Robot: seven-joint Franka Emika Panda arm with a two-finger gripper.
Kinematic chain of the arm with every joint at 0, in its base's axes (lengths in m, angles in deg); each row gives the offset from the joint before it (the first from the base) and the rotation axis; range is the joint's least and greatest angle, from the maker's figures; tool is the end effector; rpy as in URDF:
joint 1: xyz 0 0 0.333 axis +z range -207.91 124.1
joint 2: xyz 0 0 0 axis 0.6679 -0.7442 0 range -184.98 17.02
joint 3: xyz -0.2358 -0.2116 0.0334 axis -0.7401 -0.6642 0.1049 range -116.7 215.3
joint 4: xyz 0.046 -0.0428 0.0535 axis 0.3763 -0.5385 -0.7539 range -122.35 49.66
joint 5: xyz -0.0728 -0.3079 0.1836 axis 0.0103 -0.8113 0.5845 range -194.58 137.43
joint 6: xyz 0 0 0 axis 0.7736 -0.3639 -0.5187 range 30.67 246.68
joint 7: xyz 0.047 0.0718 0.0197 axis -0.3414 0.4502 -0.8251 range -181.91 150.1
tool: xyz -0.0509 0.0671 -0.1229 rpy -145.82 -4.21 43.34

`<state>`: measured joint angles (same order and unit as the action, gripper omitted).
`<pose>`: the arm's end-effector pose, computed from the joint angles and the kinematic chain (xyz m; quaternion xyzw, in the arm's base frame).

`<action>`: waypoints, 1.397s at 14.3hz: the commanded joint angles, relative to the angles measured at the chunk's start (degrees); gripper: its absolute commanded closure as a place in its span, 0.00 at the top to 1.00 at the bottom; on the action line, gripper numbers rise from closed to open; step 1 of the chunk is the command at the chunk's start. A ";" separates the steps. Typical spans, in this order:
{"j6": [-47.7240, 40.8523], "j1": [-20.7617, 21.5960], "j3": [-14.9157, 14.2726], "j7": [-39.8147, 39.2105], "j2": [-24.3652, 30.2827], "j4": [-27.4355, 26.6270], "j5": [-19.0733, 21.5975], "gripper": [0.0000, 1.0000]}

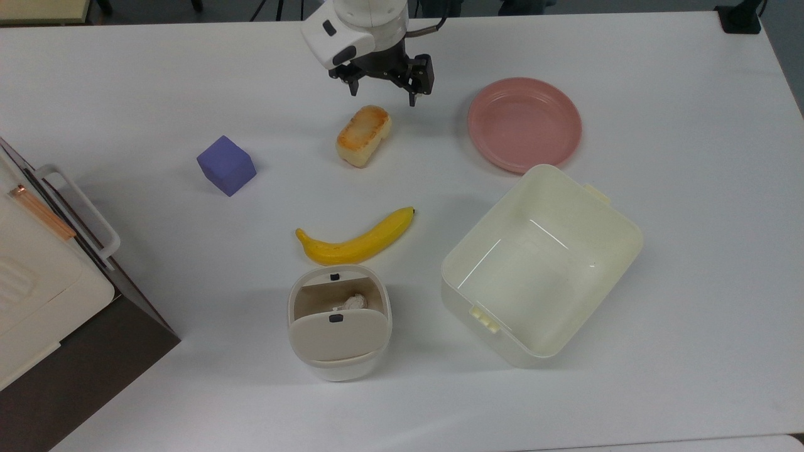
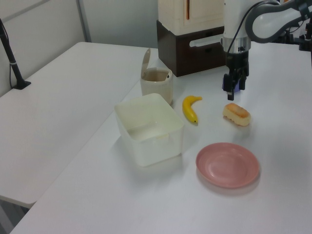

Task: Put the bread on a plate
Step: 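Lower the gripper and close it on the bread roll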

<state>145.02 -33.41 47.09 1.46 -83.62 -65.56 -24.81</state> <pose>0.5021 0.0621 0.3958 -0.9922 0.1107 0.0531 0.0191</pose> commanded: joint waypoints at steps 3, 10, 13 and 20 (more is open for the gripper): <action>7.86 0.82 -0.69 3.64 -3.43 -4.18 -3.59 1.00; 12.07 1.52 -0.69 5.13 -5.72 -9.01 -7.90 1.00; 14.96 1.87 -0.69 7.93 -10.10 -9.19 -11.05 0.96; 13.14 5.02 -0.60 9.53 -4.77 -8.23 -12.92 0.34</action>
<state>160.00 -31.58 47.06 9.22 -92.58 -73.28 -37.15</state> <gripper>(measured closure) 0.608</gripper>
